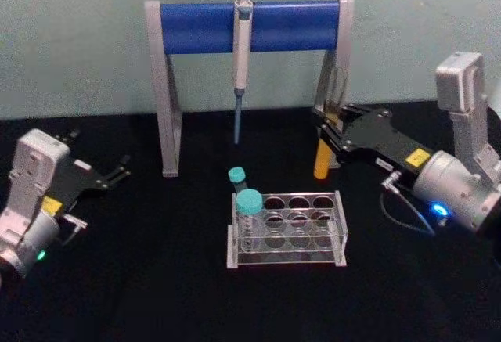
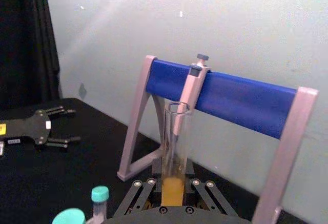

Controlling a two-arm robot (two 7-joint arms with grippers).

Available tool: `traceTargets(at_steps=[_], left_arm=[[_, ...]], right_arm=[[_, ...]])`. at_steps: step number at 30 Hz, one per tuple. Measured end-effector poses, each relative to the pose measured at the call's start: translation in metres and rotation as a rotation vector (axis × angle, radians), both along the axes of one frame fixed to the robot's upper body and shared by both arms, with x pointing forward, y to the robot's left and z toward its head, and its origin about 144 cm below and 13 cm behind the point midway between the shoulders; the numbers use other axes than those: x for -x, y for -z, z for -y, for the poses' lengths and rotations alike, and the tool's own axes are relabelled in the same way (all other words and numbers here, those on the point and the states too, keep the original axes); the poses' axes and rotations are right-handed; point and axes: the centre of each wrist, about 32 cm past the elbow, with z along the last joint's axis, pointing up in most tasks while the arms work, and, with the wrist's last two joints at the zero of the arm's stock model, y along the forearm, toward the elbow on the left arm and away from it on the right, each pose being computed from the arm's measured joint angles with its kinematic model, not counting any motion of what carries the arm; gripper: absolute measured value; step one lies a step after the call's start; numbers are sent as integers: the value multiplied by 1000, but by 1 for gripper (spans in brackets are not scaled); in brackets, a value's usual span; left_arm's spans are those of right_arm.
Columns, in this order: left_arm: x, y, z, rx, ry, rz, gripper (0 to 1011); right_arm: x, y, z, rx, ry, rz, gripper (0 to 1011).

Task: Pick up the test tube from the test tube rack, shake it, then place it back into the test tube rack.

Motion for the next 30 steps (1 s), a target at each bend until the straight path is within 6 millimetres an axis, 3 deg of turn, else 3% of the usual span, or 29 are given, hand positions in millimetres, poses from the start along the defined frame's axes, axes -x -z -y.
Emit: traceTargets(at_steps=[9, 16, 30], left_arm=[[0, 0, 0, 0, 0, 0, 1001], [0, 0, 0, 0, 0, 0, 1001], [0, 0, 0, 0, 0, 0, 1001]], right_arm=[[25, -3, 10, 28, -16, -22, 232], [35, -1, -1, 22, -97, -48, 232], [6, 3, -26, -34, -139, -24, 232]])
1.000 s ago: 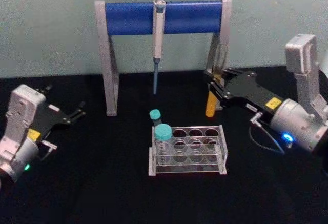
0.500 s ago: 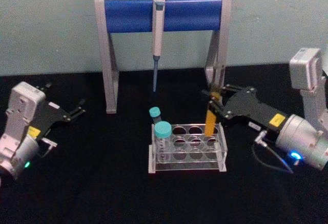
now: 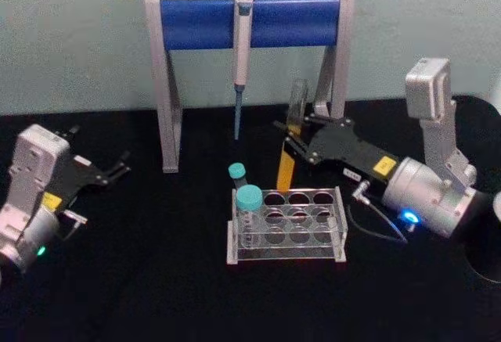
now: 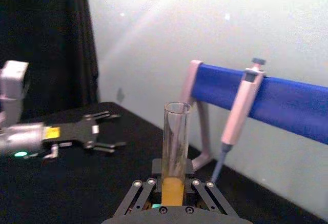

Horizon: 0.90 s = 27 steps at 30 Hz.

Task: Pick up the test tube from the test tube rack, shake it, then place it back into the test tube rack.

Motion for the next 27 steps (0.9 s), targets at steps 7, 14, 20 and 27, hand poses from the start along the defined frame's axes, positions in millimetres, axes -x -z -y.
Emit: traceTargets(at_steps=[7, 14, 20, 27], left_arm=[[0, 0, 0, 0, 0, 0, 1001], [0, 0, 0, 0, 0, 0, 1001], [0, 0, 0, 0, 0, 0, 1001], [0, 0, 0, 0, 0, 0, 1001]], right_arm=[[-13, 1, 5, 3, 57, 7, 232], [-14, 0, 11, 9, 82, 11, 232], [-14, 0, 12, 11, 85, 12, 232], [-13, 0, 13, 13, 85, 15, 232]])
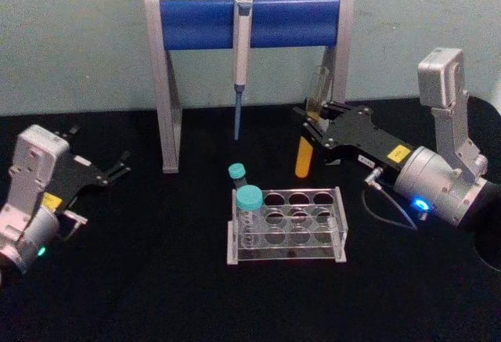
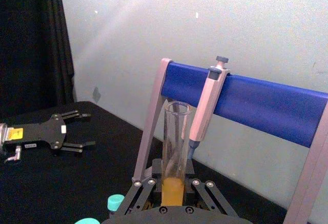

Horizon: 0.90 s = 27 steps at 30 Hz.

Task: Pick up the test tube from the test tube rack, shake it, then place it back into the test tube rack.

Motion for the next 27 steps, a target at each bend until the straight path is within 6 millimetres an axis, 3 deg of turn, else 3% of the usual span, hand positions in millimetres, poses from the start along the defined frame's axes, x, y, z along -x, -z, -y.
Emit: traceTargets(at_steps=[27], left_arm=[[0, 0, 0, 0, 0, 0, 1001]], right_arm=[[3, -2, 1, 5, -6, 4, 232]])
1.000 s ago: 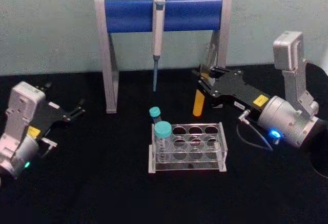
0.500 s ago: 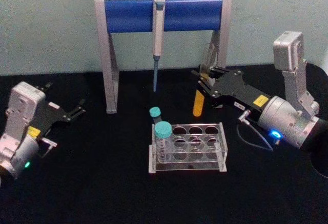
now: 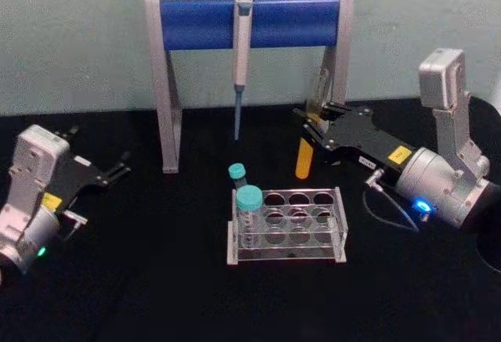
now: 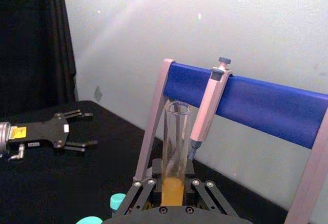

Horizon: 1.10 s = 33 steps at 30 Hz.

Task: Pick up the test tube from the test tube rack, shake it, then place it back into the test tube rack.

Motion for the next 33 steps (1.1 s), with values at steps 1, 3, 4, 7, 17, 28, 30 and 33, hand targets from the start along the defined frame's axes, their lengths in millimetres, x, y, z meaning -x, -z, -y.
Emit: traceTargets(at_steps=[1, 3, 4, 7, 17, 28, 30, 33], left_arm=[[0, 0, 0, 0, 0, 0, 1001], [0, 0, 0, 0, 0, 0, 1001], [0, 0, 0, 0, 0, 0, 1001], [0, 0, 0, 0, 0, 0, 1001], [0, 0, 0, 0, 0, 0, 1001], [0, 0, 0, 0, 0, 0, 1002], [0, 0, 0, 0, 0, 0, 1001], [0, 0, 0, 0, 0, 0, 1001]], right_arm=[[0, 0, 0, 0, 0, 0, 232], [0, 0, 0, 0, 0, 0, 232], [0, 0, 0, 0, 0, -1, 232], [0, 0, 0, 1, -1, -1, 232], [5, -1, 0, -7, -12, 2, 232], [19, 5, 4, -2, -25, -19, 232], [20, 7, 4, 4, -20, -20, 232], [21, 11, 4, 11, -16, -24, 232]])
